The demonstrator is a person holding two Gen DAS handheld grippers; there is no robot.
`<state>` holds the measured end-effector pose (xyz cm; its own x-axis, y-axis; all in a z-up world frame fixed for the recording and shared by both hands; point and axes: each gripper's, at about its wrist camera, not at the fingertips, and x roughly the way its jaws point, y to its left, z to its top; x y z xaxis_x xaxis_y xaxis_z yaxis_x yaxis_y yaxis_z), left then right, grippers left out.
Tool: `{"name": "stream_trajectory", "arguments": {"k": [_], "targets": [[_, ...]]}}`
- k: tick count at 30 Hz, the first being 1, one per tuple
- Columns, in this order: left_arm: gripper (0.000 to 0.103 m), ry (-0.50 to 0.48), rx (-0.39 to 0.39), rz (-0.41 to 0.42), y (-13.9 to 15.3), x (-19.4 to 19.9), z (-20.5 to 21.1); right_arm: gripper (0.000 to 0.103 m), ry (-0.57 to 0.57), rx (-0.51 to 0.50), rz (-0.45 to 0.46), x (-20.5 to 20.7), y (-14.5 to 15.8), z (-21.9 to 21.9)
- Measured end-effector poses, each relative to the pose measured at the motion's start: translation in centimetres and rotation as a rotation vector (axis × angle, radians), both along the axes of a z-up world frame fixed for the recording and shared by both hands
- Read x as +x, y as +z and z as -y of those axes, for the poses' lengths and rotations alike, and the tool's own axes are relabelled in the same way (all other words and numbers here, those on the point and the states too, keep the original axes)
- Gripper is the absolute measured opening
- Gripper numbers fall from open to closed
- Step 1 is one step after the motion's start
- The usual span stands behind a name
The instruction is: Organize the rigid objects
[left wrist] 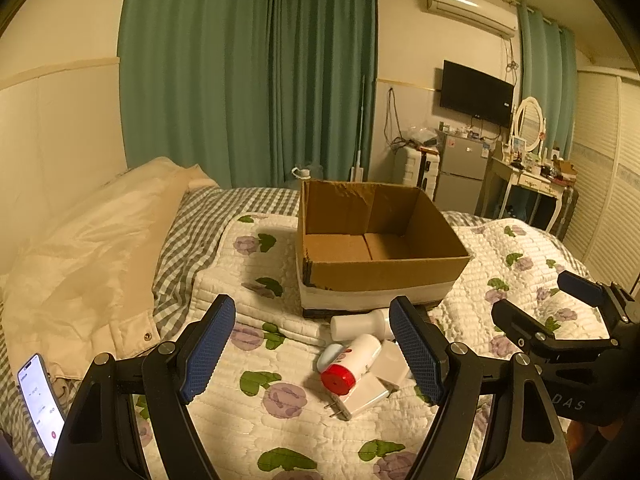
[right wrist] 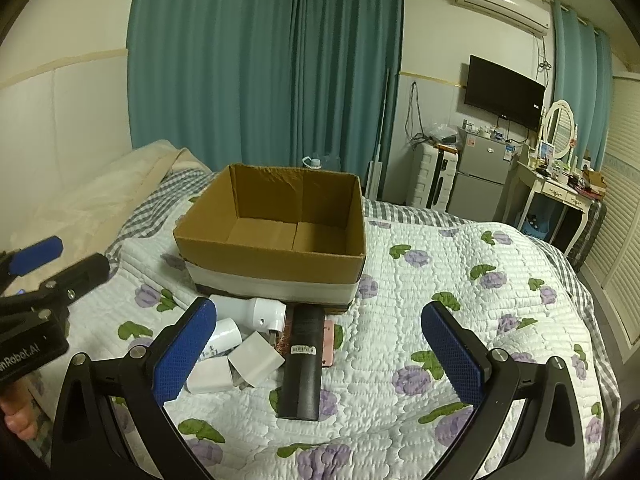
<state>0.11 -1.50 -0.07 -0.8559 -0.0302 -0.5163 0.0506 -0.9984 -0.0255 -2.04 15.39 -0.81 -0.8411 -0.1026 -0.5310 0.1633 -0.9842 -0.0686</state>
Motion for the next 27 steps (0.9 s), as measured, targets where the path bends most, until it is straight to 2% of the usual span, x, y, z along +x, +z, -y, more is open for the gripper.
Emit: {"name": "stream_trajectory", "arguments": {"k": [5, 11, 18, 22, 24, 25, 26, 27], "targets": [[0.082, 0.027, -0.012, 0.061, -2.2, -1.3, 0.7, 0.103, 0.007, 0.044, 0.05, -1.3, -2.1, 0.5], [0.082, 0.04, -0.021, 0.164, -6.2, -3.2, 1.1, 0.102, 0.018, 0.095, 0.163, -3.8, -6.6, 1.2], [0.082, 0.013, -0.04, 0.232, -9.1, -4.6, 0.3, 0.088, 0.012, 0.084, 0.338, -7.5, -11.2, 1.2], [0.082, -0.008, -0.038, 0.286, -10.5, -5.5, -0.3, 0.084, 0.005, 0.096, 0.386, -9.0, -12.8, 1.2], [0.08, -0.028, -0.029, 0.304, -10.8, -5.9, -0.8, 0.084, 0.009, 0.06, 0.401, -9.7, -13.0, 0.8], [0.08, -0.042, -0.025, 0.313, -11.0, -6.2, -1.0, 0.08, 0.006, 0.055, 0.407, -9.9, -13.1, 0.7], [0.08, -0.055, -0.025, 0.32, -11.2, -6.3, -1.3, 0.061, 0.007, 0.056, 0.432, -10.2, -13.6, 0.6], [0.08, -0.062, -0.026, 0.325, -11.3, -6.5, -1.5, 0.055, 0.028, 0.039, 0.465, -10.4, -14.1, 0.6]]}}
